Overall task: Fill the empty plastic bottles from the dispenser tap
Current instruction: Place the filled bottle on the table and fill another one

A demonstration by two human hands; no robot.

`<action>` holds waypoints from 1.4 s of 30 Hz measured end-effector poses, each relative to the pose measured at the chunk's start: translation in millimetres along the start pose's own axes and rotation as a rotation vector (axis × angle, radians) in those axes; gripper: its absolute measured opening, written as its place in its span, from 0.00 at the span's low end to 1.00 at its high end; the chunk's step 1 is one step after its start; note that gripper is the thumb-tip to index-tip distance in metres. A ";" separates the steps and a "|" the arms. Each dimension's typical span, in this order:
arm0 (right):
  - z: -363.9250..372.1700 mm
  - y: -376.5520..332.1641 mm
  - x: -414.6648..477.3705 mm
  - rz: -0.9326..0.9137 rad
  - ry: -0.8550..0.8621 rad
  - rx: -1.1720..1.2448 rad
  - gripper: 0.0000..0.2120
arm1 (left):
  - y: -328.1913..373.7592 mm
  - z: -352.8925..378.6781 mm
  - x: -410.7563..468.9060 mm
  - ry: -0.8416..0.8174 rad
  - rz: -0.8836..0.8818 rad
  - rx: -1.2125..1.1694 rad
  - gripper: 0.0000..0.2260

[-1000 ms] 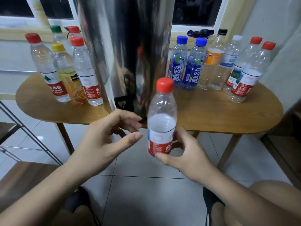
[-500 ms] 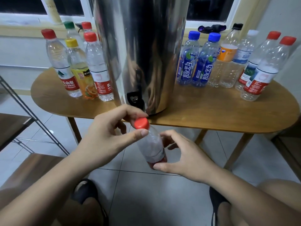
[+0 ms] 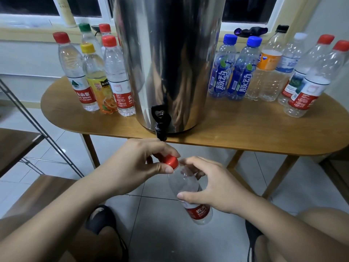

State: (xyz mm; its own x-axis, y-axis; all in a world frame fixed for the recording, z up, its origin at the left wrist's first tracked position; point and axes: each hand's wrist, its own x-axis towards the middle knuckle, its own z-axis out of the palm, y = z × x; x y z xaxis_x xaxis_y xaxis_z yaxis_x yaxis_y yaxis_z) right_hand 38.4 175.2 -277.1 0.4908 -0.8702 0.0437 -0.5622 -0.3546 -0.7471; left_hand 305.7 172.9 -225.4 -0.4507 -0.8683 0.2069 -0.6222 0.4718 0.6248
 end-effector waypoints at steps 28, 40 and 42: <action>17.3 3.3 22.2 -0.060 0.072 -0.249 0.30 | -30.8 -6.9 1.4 -0.028 -0.039 0.075 0.12; 24.9 13.2 28.7 -0.022 0.130 -0.193 0.30 | -67.9 -32.1 10.1 0.284 -0.186 0.234 0.10; 26.8 14.9 30.3 -0.005 0.127 -0.180 0.31 | -82.5 -33.5 14.8 0.333 -0.200 0.315 0.11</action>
State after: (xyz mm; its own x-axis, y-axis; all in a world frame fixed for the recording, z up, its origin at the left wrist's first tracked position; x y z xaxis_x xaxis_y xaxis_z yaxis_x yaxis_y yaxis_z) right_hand 62.8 152.7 -304.6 0.4124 -0.9004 0.1385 -0.6752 -0.4042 -0.6170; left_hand 371.8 116.0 -248.7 -0.1058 -0.9240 0.3673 -0.8616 0.2696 0.4300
